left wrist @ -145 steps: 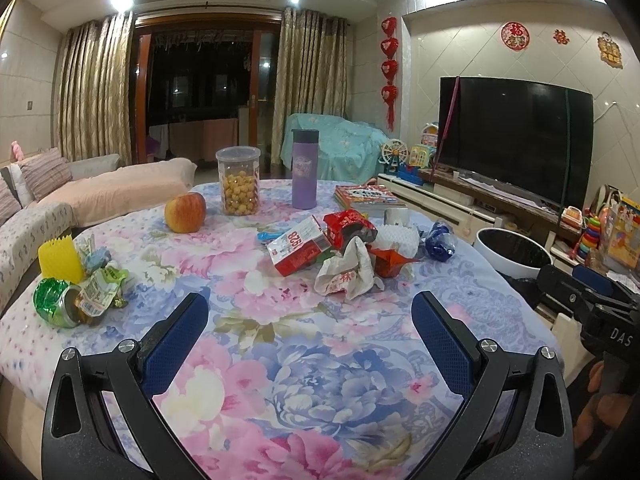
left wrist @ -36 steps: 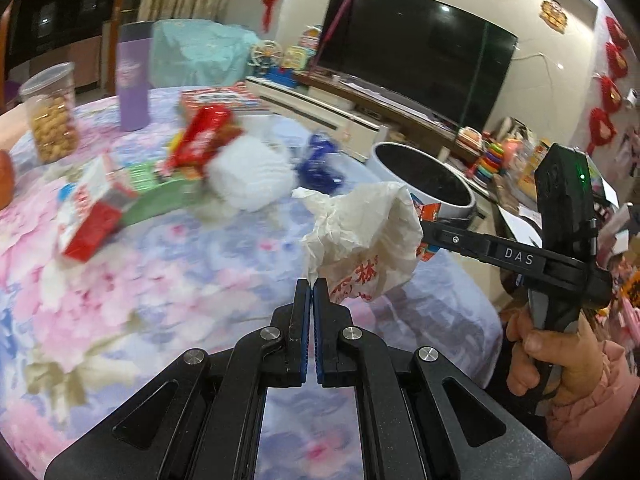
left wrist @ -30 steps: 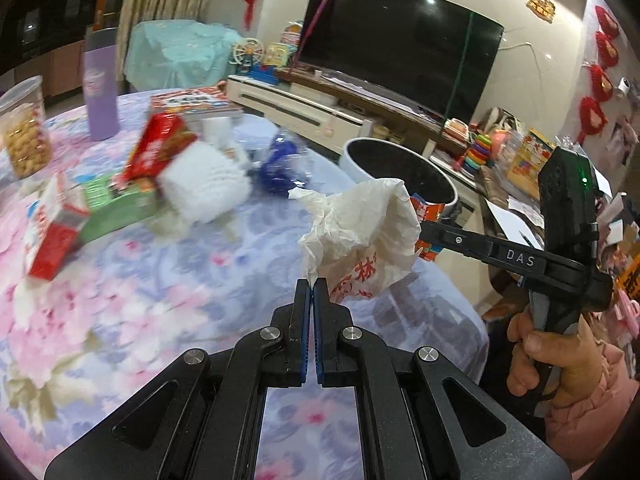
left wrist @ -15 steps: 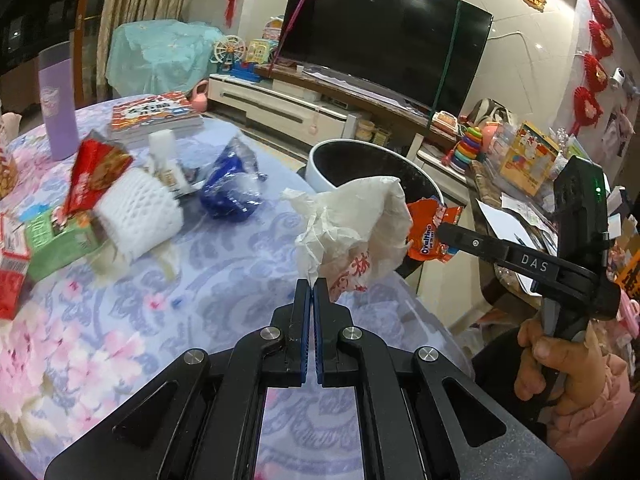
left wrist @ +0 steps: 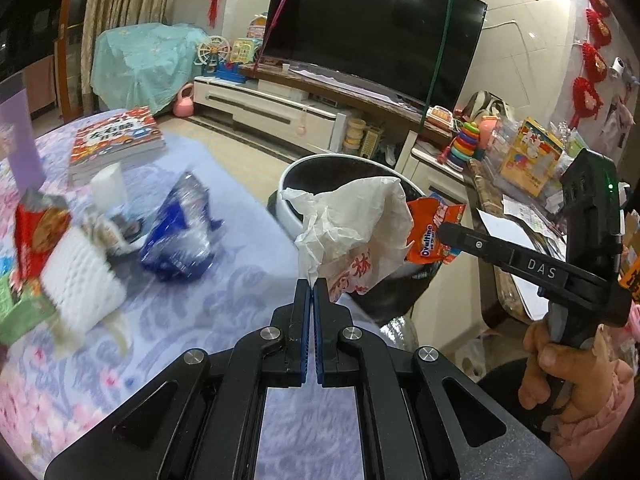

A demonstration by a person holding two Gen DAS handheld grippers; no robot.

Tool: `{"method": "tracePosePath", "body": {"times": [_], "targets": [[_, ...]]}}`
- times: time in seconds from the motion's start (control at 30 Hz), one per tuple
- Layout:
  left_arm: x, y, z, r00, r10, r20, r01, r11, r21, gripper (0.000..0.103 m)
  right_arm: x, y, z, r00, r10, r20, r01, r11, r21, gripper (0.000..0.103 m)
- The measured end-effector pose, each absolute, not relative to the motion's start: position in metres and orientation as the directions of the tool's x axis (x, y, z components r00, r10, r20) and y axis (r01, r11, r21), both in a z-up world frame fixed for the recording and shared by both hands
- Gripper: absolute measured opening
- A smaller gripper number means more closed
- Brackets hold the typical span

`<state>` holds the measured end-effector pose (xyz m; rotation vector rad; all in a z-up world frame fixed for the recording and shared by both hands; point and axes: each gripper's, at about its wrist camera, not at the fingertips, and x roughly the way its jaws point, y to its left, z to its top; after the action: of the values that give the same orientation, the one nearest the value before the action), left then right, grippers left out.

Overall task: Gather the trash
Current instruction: 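Carry the tissue and orange wrapper with both tools over the black bin, then open both tools to drop the tissue and wrapper into the bin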

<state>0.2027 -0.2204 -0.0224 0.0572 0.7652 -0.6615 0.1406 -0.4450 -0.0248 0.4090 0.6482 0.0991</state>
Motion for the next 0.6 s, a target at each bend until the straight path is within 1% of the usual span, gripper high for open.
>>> {"method": "tracePosePath", "body": {"times": [0.3, 0.6], "targets": [[0.226, -0.252, -0.023, 0.522, -0.524, -0.673, 0.594, 0.79, -0.155, 0.001, 0.161, -0.463, -0.024, 0.784, 0.193, -0.59, 0.056, 0.924, 0.377, 0.005], [0.246, -0.276, -0.026, 0.518, -0.508, -0.688, 0.6, 0.789, -0.131, 0.002, 0.179, -0.478, -0.027, 0.764, 0.186, -0.617, 0.077, 0.924, 0.374, 0.009]]}}
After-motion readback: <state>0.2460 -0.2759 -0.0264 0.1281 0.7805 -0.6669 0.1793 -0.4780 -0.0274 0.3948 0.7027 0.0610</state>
